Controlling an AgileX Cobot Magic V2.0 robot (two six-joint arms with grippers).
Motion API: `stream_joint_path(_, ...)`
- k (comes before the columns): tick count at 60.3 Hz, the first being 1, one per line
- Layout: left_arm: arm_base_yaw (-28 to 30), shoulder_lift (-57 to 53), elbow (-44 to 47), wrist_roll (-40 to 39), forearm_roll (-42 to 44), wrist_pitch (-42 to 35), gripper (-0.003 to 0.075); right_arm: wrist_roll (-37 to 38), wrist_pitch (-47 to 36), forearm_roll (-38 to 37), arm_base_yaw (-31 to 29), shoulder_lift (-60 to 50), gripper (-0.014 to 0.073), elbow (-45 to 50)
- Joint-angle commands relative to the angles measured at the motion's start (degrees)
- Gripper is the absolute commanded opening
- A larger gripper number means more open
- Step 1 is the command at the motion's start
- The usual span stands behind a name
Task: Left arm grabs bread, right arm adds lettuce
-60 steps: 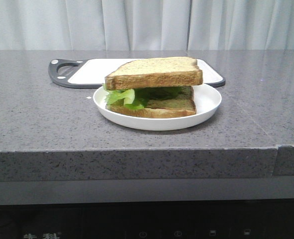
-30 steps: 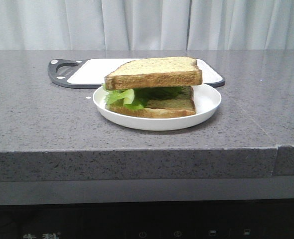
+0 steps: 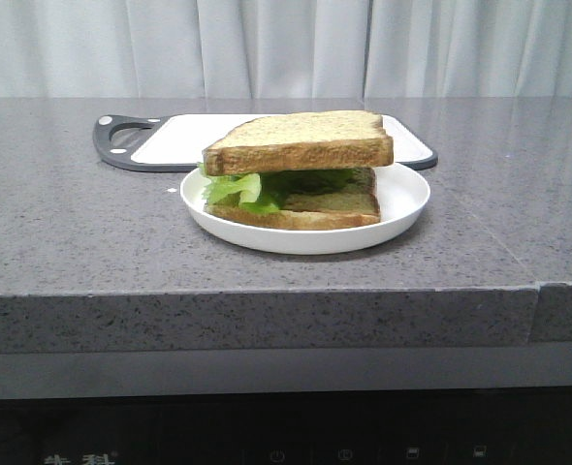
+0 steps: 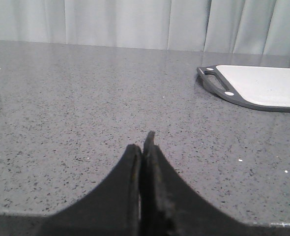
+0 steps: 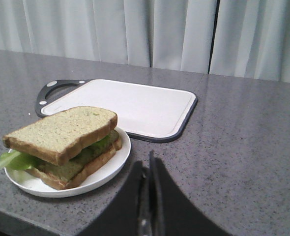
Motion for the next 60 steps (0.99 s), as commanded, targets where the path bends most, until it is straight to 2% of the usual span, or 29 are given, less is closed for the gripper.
stream_joint_path(1, -0.19, -1.19, 0.22, -0.53, -0.14, -4.89, -0.0020, 2.02, -5.35, -3.06, -1.50, -0.20, -0.0062, 0.31)
stream_joint_path(11, -0.19, -1.19, 0.22, -0.53, -0.14, -4.89, -0.0020, 13.86, -6.79, -7.54, -9.87, -6.36, -0.0062, 8.86)
stream_joint_path(23, -0.19, -1.19, 0.22, -0.53, -0.14, -4.89, -0.0020, 14.85, -5.29, -7.98, -17.21, -15.87, -0.0062, 17.36)
stream_joint_path(60, -0.19, -1.07, 0.22, -0.53, -0.14, -4.89, -0.0020, 14.77, -4.31, -8.85, -17.99, -15.66, -0.0062, 17.27)
